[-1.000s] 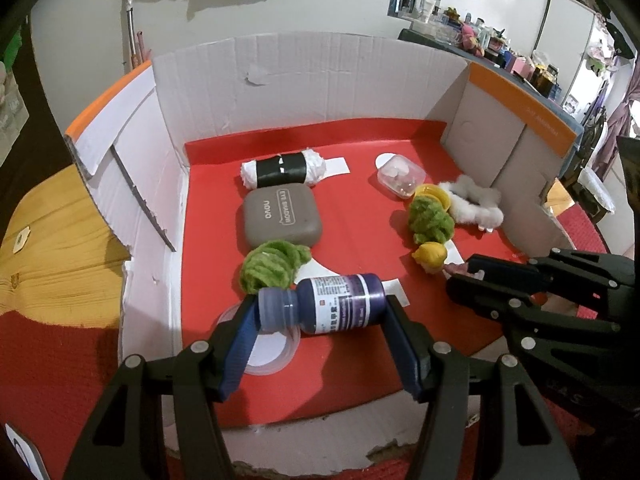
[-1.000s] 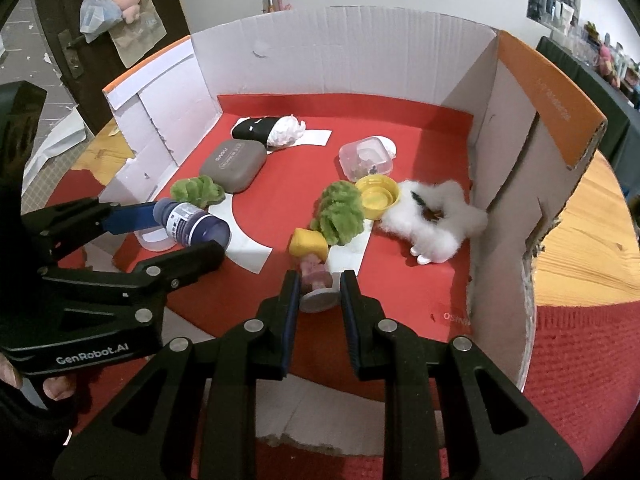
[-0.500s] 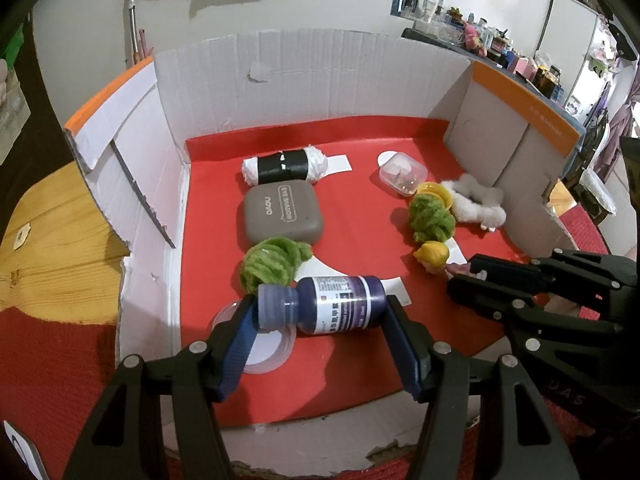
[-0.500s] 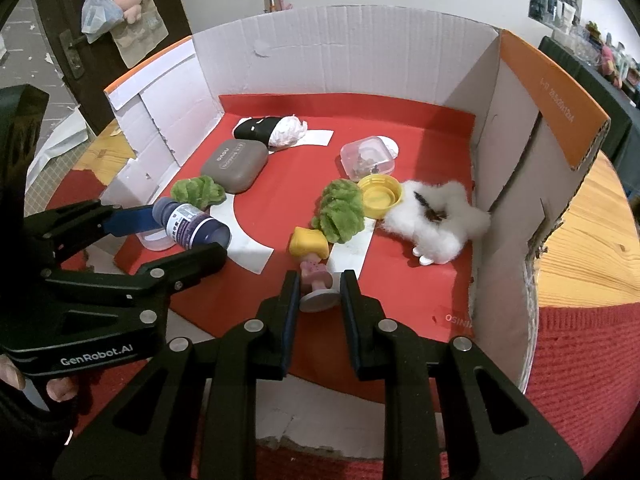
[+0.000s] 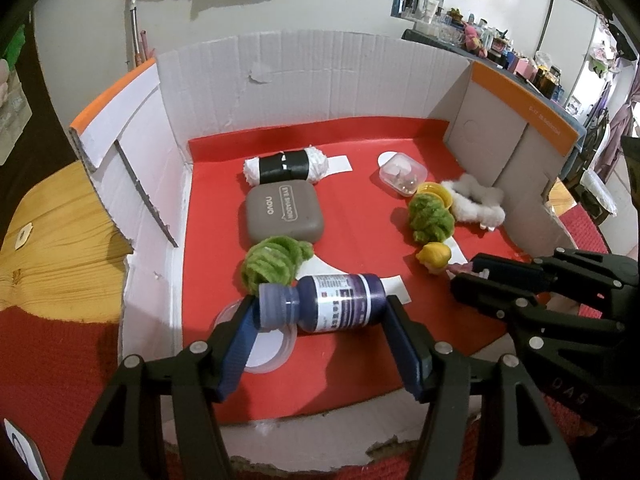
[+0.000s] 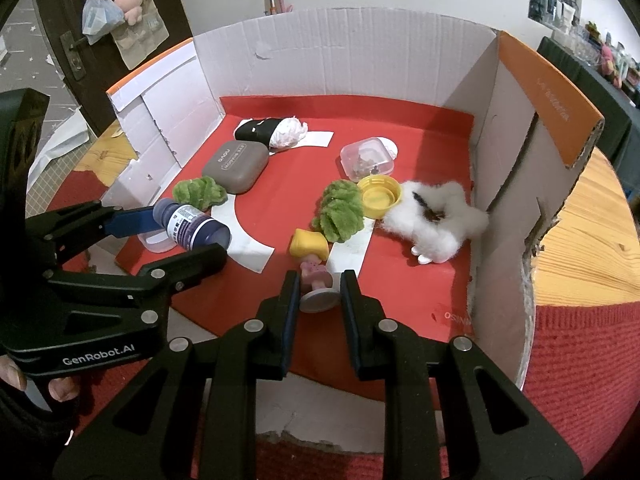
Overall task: Organize objects
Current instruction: 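Lower and release the bottle with the left tool while the right tool releases the figurine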
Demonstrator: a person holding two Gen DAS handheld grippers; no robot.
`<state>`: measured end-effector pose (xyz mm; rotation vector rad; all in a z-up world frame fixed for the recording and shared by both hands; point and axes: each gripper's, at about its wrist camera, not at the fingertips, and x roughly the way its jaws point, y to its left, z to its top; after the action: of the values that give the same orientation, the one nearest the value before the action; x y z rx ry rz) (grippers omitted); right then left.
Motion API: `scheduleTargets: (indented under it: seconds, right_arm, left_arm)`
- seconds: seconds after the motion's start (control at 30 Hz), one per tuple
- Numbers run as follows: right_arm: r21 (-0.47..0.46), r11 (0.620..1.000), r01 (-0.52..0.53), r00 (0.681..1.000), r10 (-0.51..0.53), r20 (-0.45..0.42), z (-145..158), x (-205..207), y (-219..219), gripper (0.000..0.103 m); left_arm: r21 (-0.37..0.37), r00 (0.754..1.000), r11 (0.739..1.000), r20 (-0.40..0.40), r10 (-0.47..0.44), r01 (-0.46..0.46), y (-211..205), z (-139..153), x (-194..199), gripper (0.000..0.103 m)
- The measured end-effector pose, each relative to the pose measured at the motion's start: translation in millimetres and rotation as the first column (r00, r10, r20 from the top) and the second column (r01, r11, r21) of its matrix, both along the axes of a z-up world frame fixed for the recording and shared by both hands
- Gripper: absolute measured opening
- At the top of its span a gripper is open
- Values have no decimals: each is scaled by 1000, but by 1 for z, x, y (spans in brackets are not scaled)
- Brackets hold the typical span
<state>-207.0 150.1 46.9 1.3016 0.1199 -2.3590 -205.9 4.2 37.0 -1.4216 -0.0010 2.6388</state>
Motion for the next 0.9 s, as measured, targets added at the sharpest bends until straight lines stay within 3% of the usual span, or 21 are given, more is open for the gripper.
scheduleTargets:
  seconds: [0.53,0.8,0.9]
  right_arm:
    - [10,1000,-1,1000,1,-8,4,4,1,21]
    - [3,1000,-3,999,3,-37,15,15,1,21]
    - [-4,1000,0,999,-1,-46,18,19,1,26]
  left_arm:
    - [7,999,999,-30,32,-32,-8,10,7,75]
    - [-16,996,998,-72,59,-60,-14,20,22,76]
    - [-18,994,997,-83,67,-69,-16,22,28,76]
